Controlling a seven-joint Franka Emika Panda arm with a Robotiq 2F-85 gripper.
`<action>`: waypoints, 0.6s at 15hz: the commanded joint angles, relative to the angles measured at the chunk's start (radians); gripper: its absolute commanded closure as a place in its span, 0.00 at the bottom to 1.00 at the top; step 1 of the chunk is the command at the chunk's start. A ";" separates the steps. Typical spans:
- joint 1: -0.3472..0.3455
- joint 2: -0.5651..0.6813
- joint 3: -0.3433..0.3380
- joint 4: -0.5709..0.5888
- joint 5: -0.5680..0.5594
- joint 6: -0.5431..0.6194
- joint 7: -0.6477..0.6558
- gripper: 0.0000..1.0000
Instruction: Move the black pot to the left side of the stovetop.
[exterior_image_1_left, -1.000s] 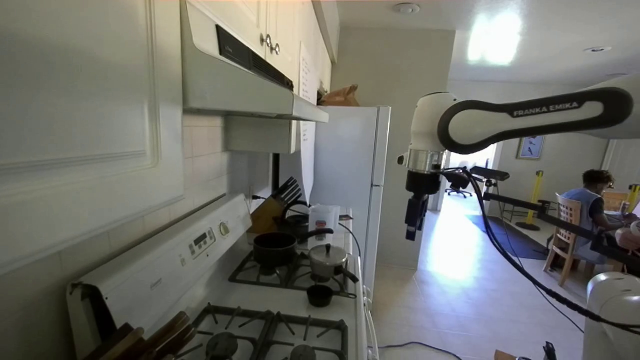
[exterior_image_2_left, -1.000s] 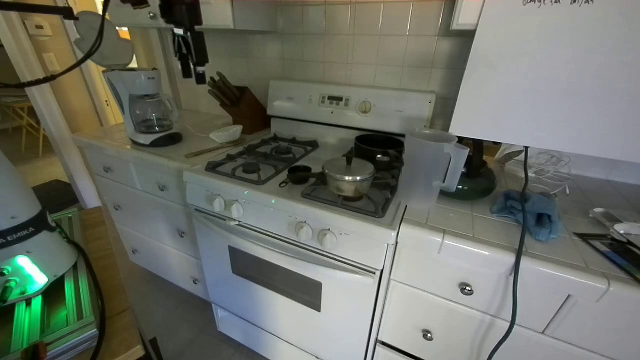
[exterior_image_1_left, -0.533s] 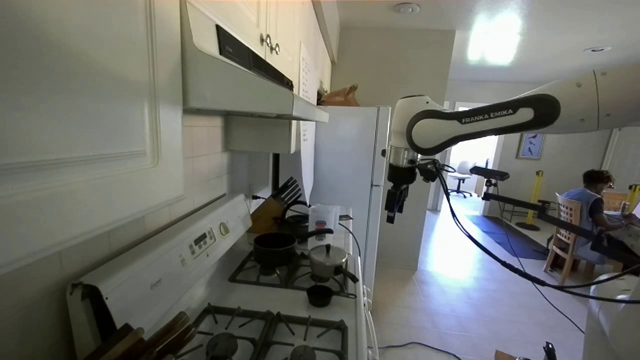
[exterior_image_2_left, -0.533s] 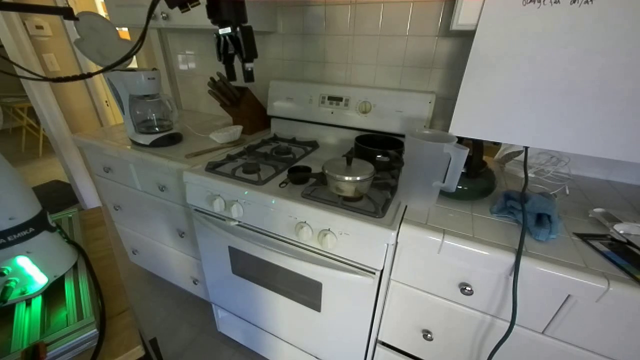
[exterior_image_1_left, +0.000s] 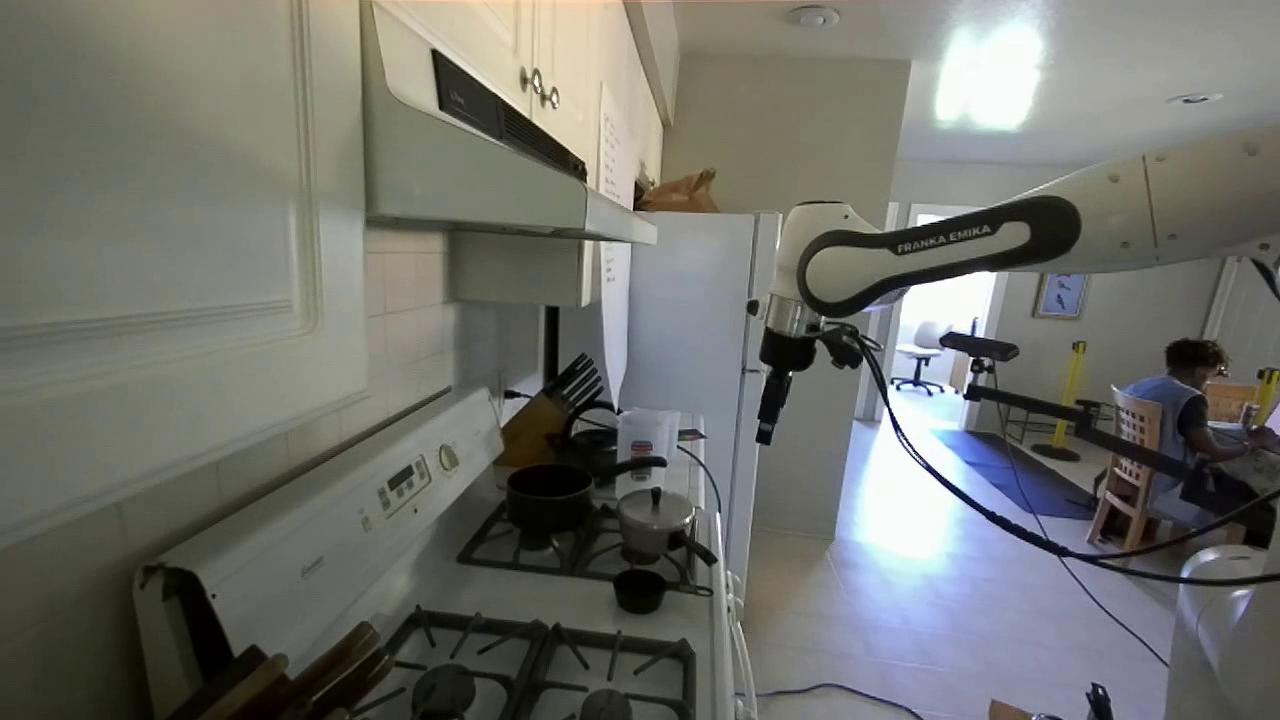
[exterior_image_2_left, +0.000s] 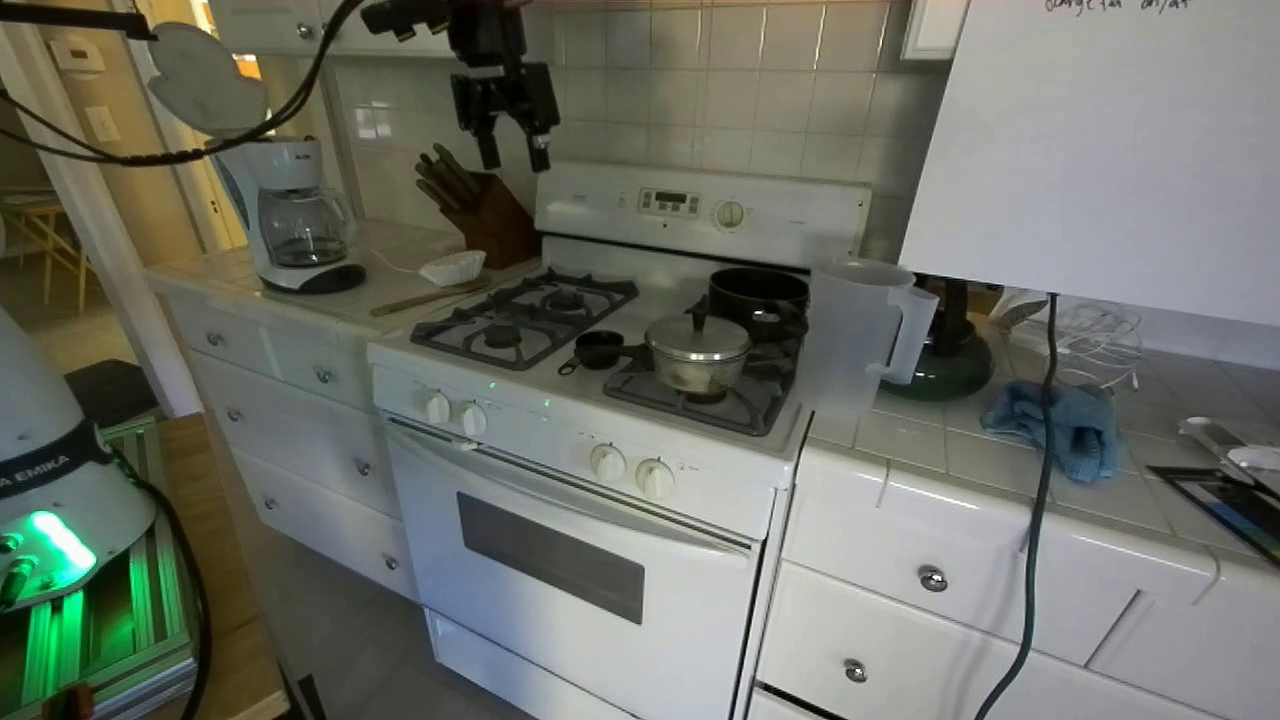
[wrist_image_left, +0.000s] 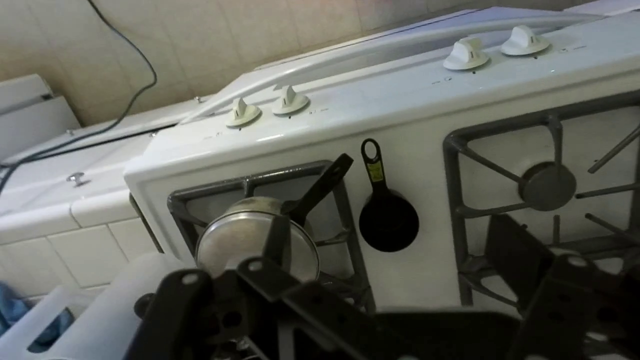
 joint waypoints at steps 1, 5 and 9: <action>0.030 0.146 -0.091 0.113 0.113 0.023 -0.271 0.00; -0.051 0.335 -0.087 0.289 0.233 -0.033 -0.521 0.00; -0.098 0.363 -0.049 0.300 0.202 0.007 -0.465 0.00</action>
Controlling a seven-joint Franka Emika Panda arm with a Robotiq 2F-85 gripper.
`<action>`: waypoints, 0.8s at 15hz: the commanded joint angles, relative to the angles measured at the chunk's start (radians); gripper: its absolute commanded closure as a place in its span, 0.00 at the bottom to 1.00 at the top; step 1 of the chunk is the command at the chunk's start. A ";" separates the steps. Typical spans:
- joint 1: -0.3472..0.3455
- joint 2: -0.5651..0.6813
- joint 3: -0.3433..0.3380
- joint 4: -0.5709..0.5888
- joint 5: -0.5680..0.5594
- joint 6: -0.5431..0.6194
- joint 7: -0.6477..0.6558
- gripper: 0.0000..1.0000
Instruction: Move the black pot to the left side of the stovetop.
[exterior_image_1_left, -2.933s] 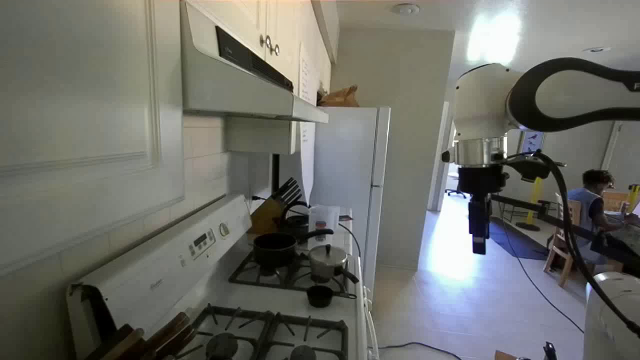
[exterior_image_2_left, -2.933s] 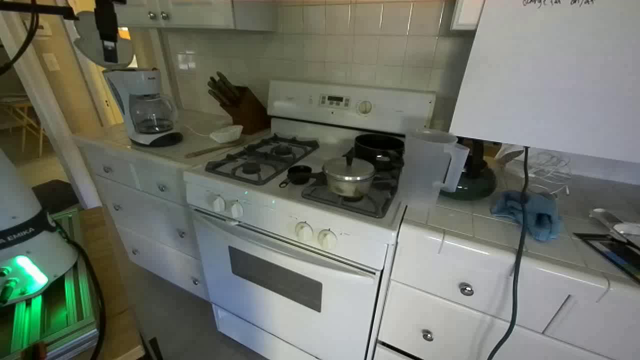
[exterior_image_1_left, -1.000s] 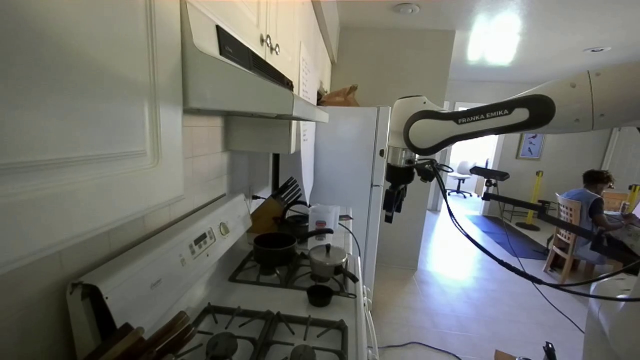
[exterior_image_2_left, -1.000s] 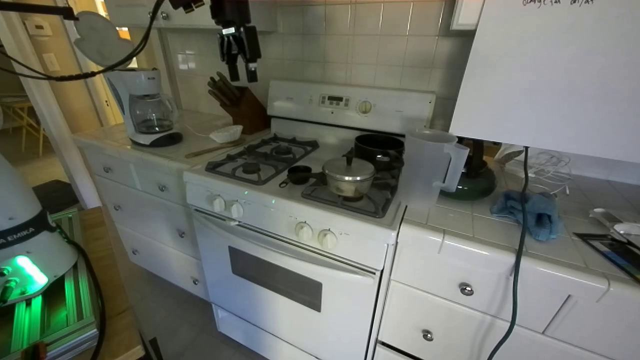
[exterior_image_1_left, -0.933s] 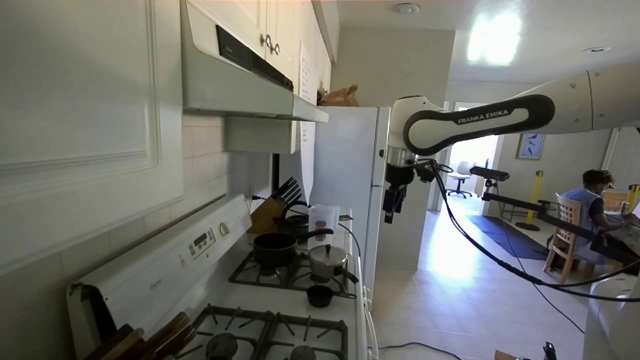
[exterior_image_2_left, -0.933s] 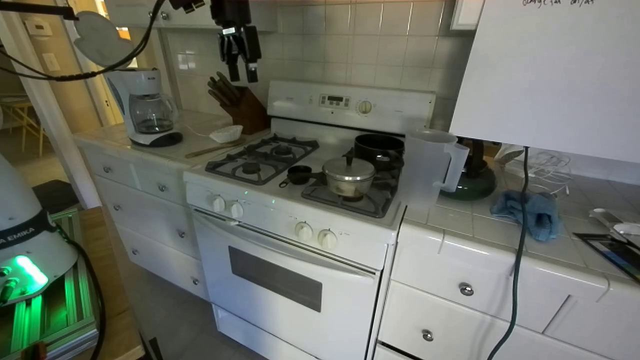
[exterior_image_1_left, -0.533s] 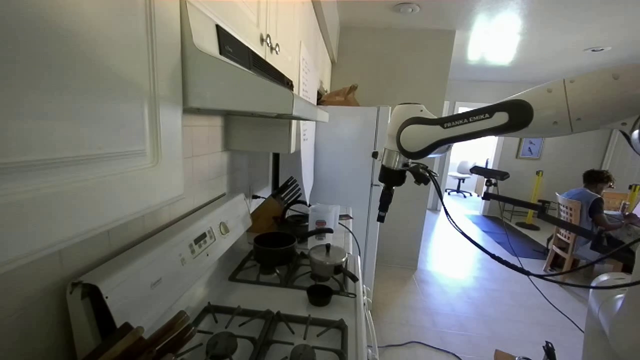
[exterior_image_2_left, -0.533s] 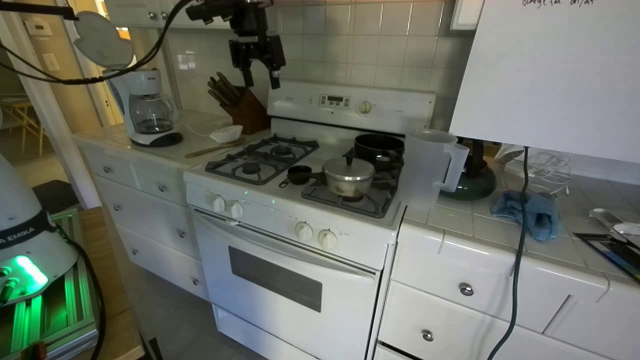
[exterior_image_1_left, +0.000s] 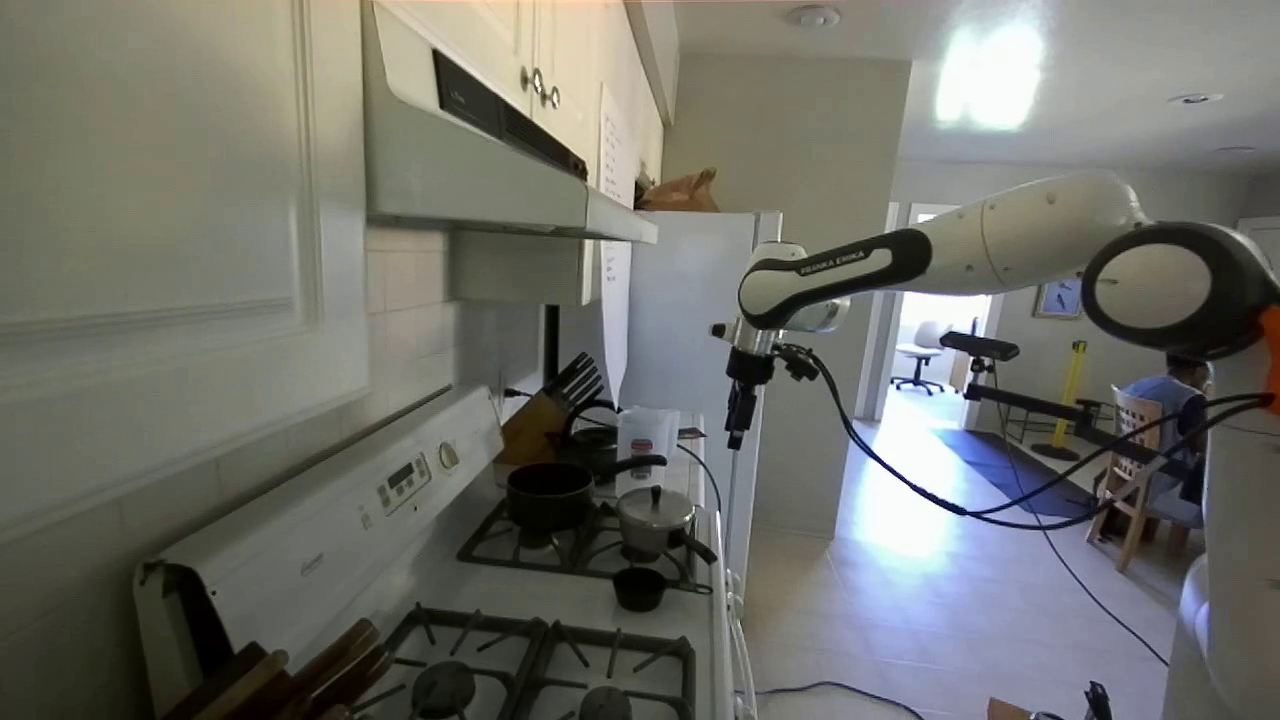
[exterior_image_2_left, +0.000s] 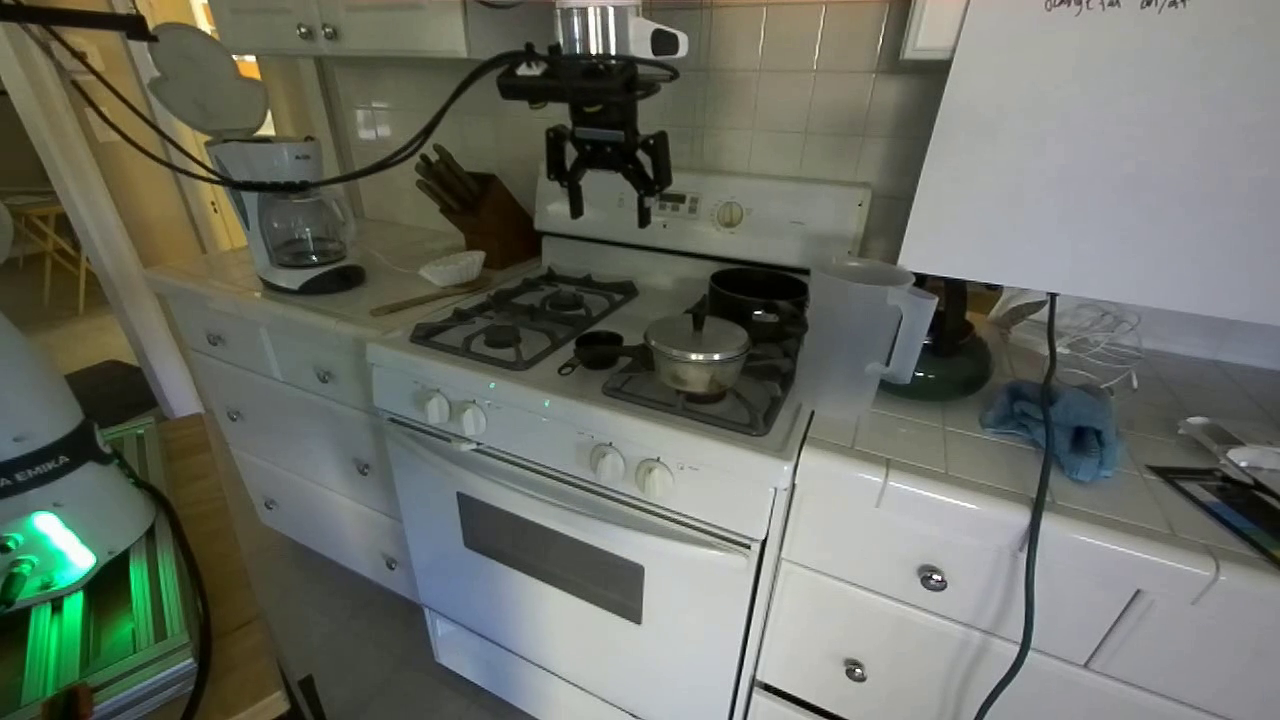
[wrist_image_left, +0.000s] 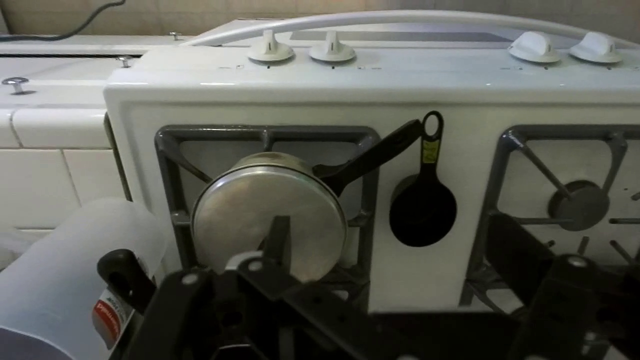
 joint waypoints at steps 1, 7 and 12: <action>-0.041 0.031 0.039 0.035 -0.007 -0.008 0.005 0.00; -0.046 0.064 0.045 0.081 -0.007 -0.025 0.006 0.00; -0.056 0.096 0.086 0.032 -0.033 0.324 -0.073 0.00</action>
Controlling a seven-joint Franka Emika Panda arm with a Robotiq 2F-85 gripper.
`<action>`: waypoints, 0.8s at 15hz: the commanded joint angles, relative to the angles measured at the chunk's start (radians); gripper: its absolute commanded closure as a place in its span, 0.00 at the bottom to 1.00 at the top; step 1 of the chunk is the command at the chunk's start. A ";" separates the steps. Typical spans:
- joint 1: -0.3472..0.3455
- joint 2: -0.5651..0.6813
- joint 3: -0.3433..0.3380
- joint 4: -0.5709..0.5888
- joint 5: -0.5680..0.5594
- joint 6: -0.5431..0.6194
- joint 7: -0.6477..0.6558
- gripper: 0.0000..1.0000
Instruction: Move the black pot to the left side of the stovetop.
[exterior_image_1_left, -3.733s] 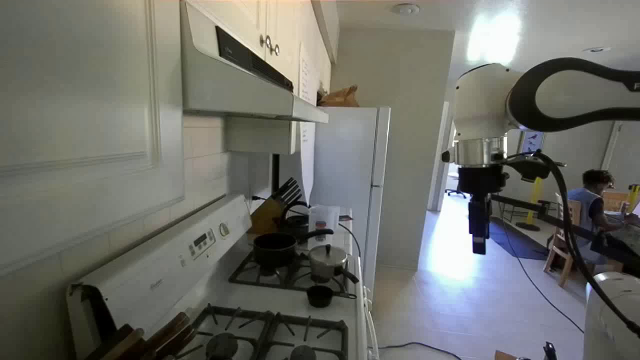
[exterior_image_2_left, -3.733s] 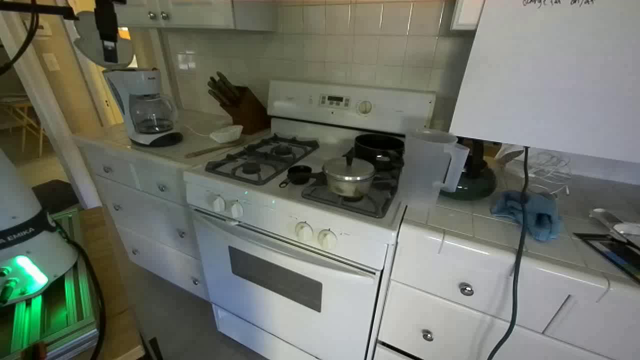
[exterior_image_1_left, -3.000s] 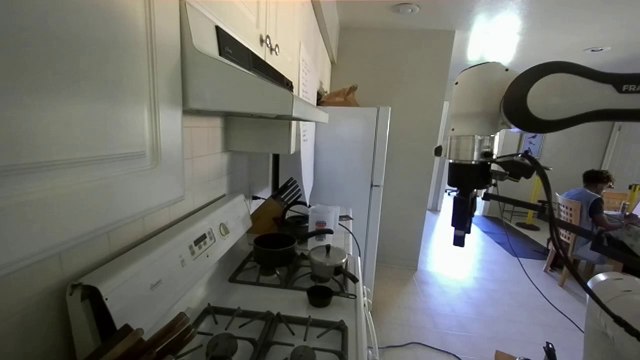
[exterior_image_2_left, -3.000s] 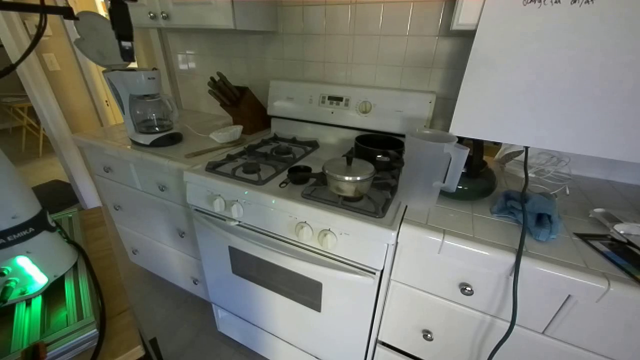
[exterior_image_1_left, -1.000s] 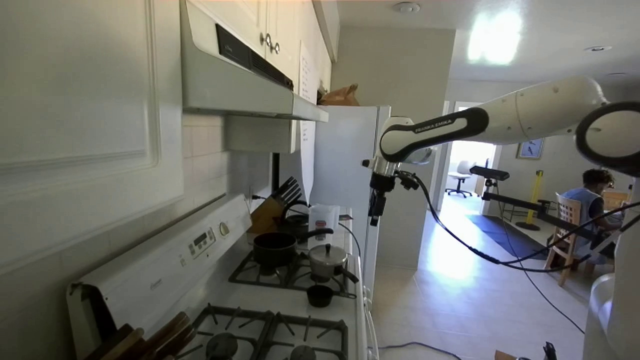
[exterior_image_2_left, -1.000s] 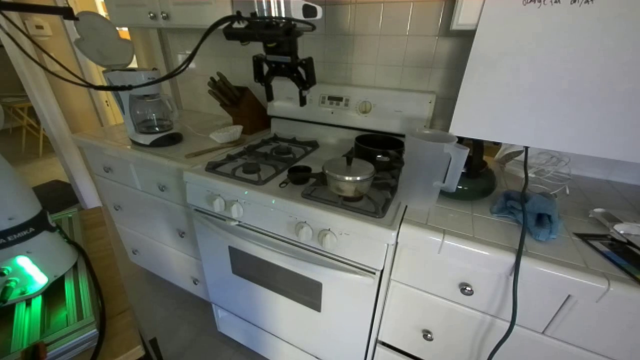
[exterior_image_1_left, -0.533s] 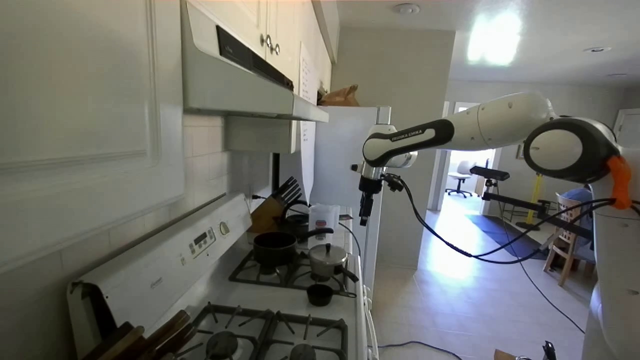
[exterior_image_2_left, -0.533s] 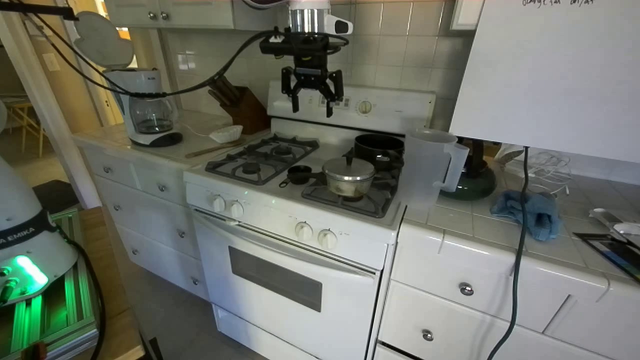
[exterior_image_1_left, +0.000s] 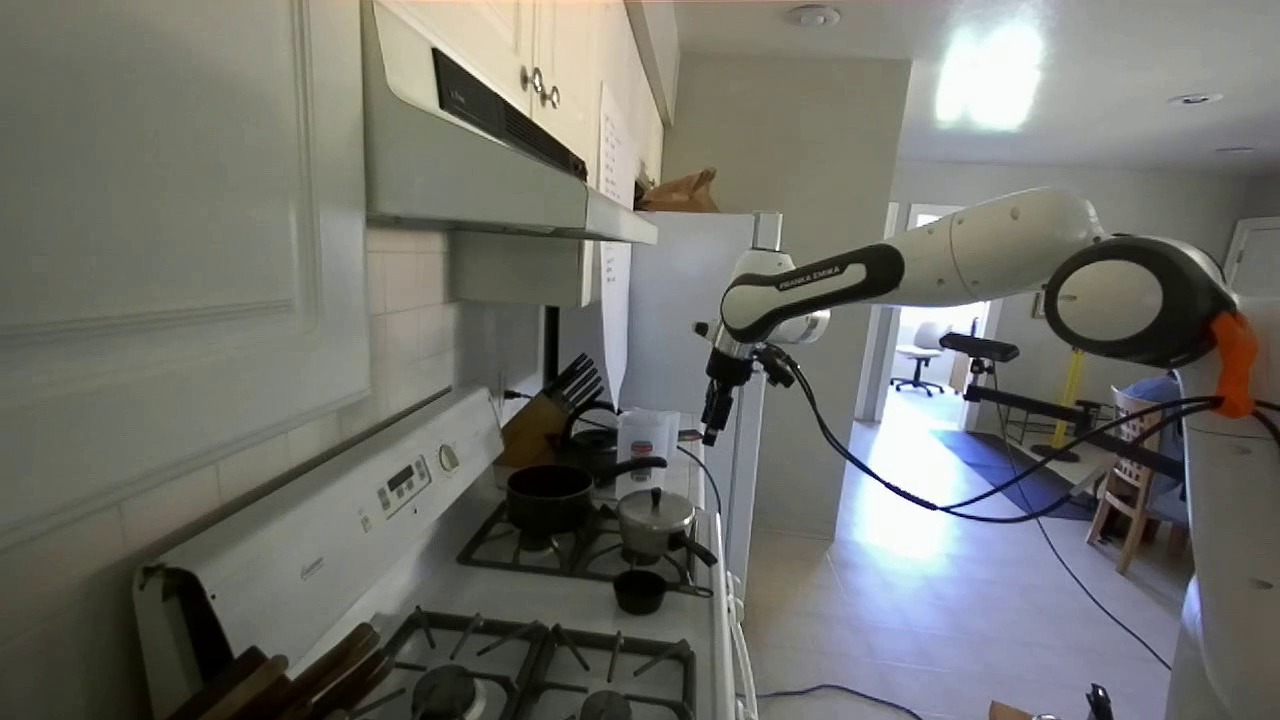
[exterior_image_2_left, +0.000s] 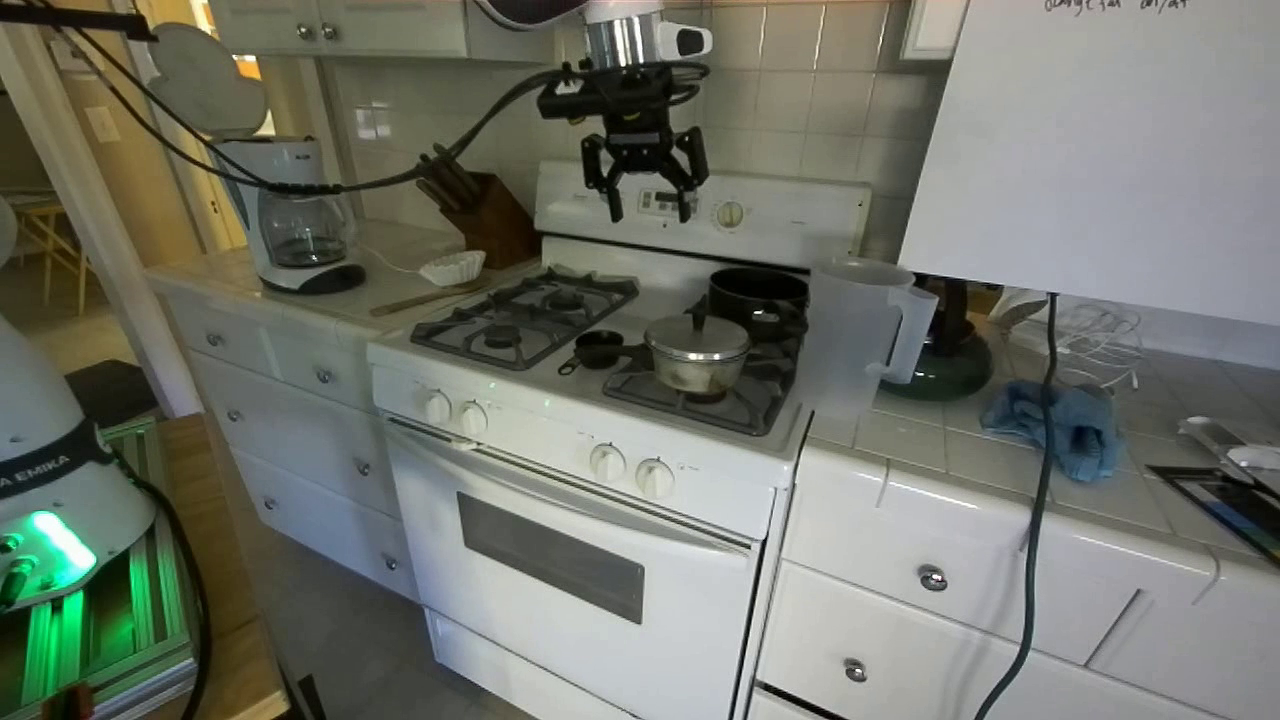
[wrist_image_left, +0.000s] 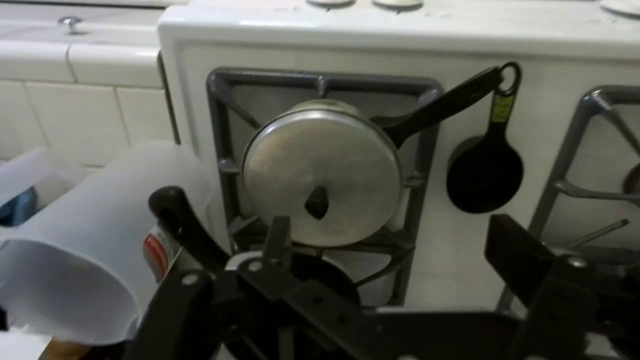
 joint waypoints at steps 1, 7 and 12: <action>-0.022 0.038 0.044 -0.022 -0.036 0.228 -0.073 0.00; -0.048 0.208 0.078 0.087 -0.115 0.418 -0.161 0.00; -0.065 0.402 0.058 0.276 -0.214 0.506 -0.083 0.00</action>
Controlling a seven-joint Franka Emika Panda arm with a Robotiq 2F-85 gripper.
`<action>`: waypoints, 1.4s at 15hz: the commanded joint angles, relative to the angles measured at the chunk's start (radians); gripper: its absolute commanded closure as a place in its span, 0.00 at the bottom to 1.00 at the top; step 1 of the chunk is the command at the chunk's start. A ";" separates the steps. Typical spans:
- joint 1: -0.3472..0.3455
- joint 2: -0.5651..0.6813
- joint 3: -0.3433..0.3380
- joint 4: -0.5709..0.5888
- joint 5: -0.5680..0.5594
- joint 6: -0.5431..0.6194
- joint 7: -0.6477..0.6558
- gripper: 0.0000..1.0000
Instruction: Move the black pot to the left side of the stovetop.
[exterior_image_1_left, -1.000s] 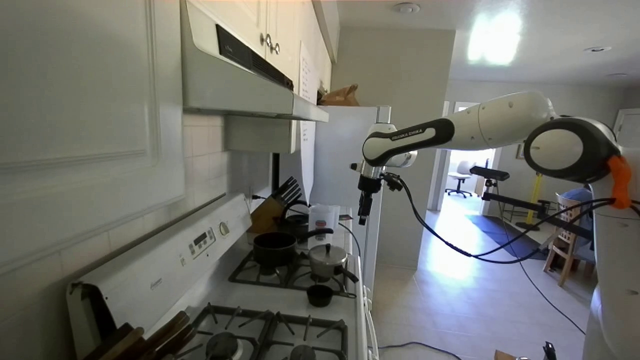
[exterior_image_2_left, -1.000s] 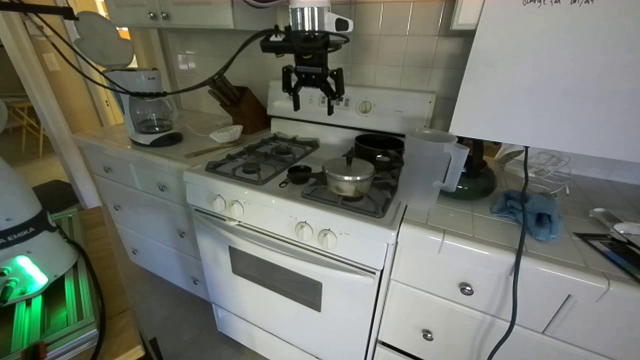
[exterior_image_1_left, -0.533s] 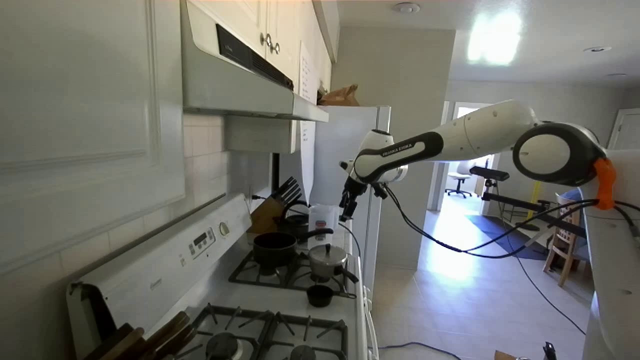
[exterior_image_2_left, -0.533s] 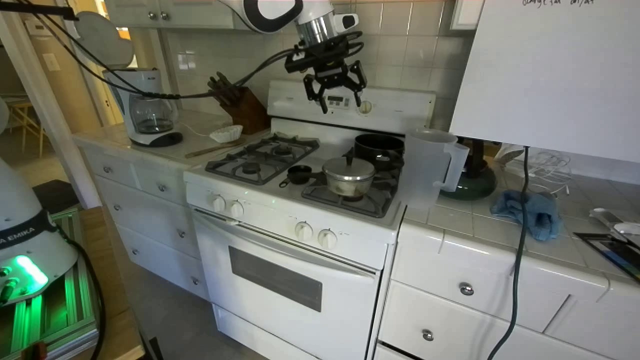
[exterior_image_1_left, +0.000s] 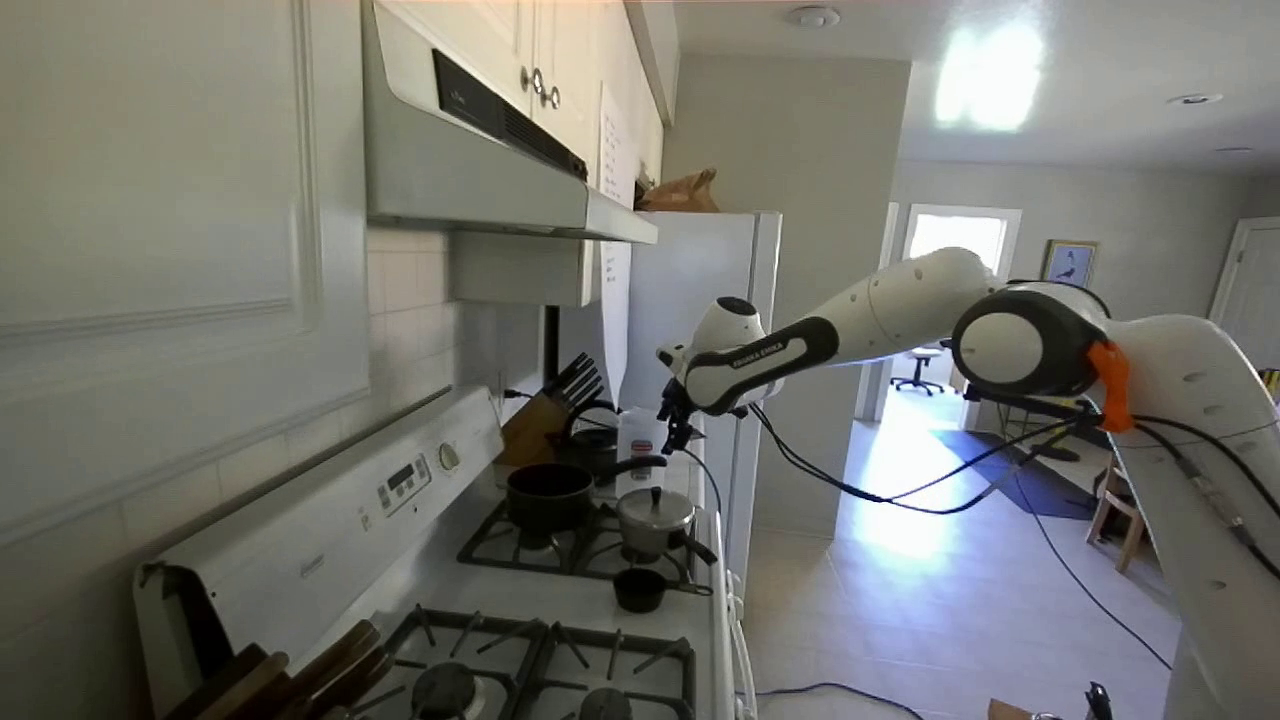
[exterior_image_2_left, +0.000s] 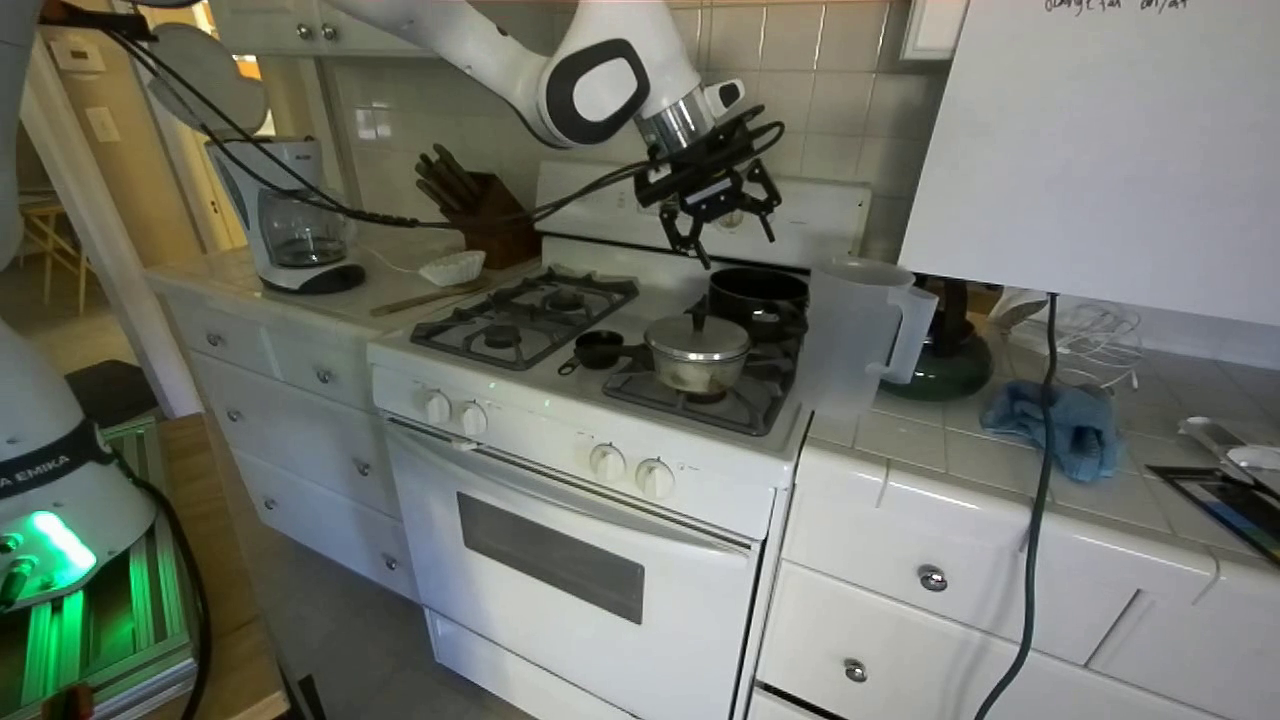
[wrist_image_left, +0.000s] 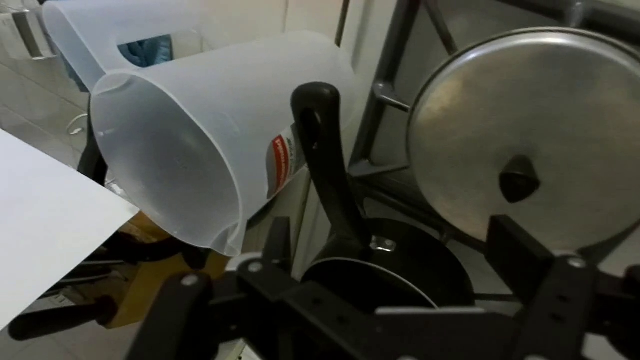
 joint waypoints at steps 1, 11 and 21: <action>-0.025 0.160 0.004 0.188 -0.065 0.030 0.058 0.00; -0.018 0.383 0.022 0.455 -0.126 0.002 0.126 0.00; -0.003 0.538 -0.045 0.631 -0.210 -0.004 0.209 0.00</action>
